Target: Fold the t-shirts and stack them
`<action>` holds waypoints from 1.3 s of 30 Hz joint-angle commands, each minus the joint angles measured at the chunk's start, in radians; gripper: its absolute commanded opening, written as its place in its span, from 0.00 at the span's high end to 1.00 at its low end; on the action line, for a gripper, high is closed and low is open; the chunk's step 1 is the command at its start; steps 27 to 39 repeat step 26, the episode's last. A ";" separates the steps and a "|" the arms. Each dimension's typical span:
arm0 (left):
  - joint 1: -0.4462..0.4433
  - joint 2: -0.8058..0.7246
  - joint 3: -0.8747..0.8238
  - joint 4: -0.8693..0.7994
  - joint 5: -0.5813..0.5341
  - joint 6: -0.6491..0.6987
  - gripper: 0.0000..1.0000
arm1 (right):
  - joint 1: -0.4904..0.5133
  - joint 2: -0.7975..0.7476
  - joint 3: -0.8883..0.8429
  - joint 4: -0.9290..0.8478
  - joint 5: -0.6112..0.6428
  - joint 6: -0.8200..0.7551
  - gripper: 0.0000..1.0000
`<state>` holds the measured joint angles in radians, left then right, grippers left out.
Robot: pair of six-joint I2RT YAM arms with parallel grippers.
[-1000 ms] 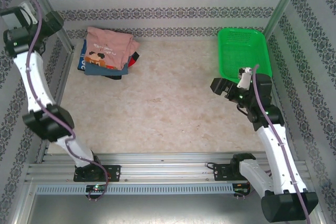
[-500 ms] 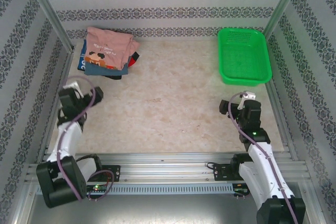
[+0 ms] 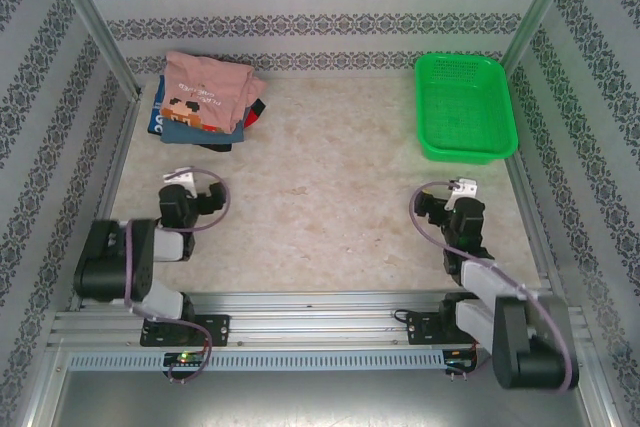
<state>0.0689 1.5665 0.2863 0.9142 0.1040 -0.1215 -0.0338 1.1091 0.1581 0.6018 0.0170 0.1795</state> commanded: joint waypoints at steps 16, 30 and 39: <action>-0.034 0.017 0.079 0.056 -0.095 0.075 0.00 | 0.037 0.396 0.237 0.269 -0.019 -0.151 0.02; -0.034 0.017 0.076 0.065 -0.092 0.077 0.00 | 0.015 0.397 0.229 0.281 -0.071 -0.139 0.02; -0.034 0.017 0.076 0.065 -0.092 0.077 0.00 | 0.015 0.397 0.229 0.281 -0.071 -0.139 0.02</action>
